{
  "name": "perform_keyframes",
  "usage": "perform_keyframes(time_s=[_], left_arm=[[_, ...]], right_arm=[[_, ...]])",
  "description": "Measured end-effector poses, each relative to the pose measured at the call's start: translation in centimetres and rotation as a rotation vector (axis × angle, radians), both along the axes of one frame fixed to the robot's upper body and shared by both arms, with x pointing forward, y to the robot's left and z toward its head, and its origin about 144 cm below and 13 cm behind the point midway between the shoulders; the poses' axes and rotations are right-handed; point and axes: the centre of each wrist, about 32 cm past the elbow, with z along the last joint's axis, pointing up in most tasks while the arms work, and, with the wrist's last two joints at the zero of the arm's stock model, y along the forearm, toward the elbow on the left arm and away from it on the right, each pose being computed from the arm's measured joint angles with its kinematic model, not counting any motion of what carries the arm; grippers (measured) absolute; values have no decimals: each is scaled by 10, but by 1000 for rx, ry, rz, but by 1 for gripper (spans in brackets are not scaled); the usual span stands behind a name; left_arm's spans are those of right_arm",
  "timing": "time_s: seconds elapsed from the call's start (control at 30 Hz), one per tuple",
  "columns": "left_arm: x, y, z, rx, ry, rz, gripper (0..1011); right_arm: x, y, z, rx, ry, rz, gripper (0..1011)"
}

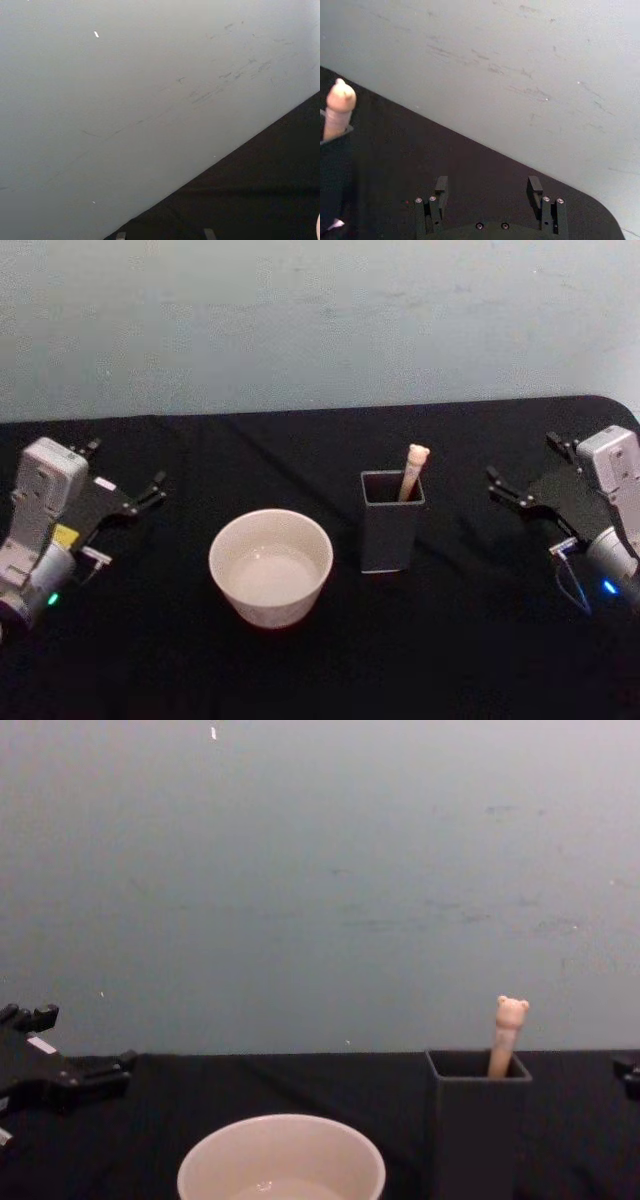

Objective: Pick up the stirring spoon with one hand, stir inside the cup, then place it back in its original position.

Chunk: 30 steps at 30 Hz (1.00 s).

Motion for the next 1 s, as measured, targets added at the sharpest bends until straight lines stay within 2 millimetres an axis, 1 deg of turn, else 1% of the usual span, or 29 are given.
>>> perform_keyframes(time_s=[0.37,0.6,0.7,0.83,1.0], left_arm=[[0,0,0,0,0,0,1001],[0,0,0,0,0,0,1001],[0,0,0,0,0,0,1001],[0,0,0,0,0,0,1001],[0,0,0,0,0,0,1001]], right_arm=[[-7,-7,9,139,-4,124,1000],[-10,-10,14,254,31,283,1000],[-7,-11,14,303,64,373,1000],[-3,-10,13,331,89,431,1000],[10,-6,8,362,129,502,1000]])
